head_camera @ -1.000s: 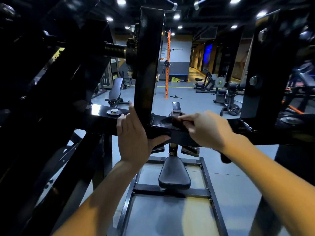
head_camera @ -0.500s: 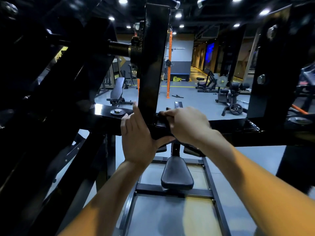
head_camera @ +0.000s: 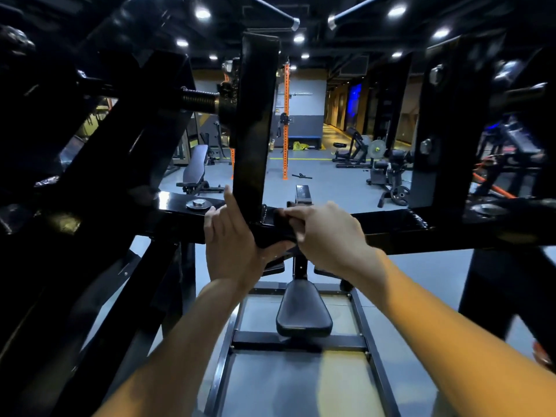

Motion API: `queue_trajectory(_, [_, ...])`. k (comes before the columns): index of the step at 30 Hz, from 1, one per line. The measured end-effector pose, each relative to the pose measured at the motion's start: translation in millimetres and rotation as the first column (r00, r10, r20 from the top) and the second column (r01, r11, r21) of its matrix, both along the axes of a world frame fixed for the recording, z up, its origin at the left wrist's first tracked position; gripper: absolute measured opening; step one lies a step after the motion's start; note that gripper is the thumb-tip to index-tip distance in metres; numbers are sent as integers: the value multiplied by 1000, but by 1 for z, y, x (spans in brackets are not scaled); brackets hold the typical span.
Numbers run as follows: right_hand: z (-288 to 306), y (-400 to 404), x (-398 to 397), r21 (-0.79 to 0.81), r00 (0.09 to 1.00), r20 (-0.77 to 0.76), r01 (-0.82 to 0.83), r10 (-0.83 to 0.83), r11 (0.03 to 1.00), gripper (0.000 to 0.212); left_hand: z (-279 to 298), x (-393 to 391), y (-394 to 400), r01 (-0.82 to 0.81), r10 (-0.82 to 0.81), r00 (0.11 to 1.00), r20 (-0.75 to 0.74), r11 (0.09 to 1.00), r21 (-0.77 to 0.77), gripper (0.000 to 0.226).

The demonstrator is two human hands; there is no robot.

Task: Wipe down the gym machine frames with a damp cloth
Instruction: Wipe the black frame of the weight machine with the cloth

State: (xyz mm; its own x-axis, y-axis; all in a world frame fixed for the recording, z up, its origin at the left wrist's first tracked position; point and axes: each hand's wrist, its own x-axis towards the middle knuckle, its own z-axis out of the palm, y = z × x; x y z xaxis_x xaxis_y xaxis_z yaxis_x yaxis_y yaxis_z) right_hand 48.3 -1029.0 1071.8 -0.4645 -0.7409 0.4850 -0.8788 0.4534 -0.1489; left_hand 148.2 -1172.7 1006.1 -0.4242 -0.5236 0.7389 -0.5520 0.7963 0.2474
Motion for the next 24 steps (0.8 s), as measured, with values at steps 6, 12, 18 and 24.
queue_trajectory(6, [-3, 72, -32, 63, 969, -143, 213, -203, 975, 36, 10, 7, 8, -42, 41, 997, 59, 999, 18, 141])
queue_trajectory(12, [-4, 93, -18, -494, 627, 735, 236, 256, 837, 22, 2, 11, 45, 127, -12, 879, -476, 970, 208, 68])
queue_trajectory(18, [-8, 100, 28, -533, -190, 779, 304, 598, 790, 40, 13, 15, 85, 572, -309, 803, -510, 639, 514, 11])
queue_trajectory(24, [-17, 99, 33, -522, -174, 808, 230, 562, 821, 36, 46, 16, 97, 724, -338, 670, -661, 99, 683, 40])
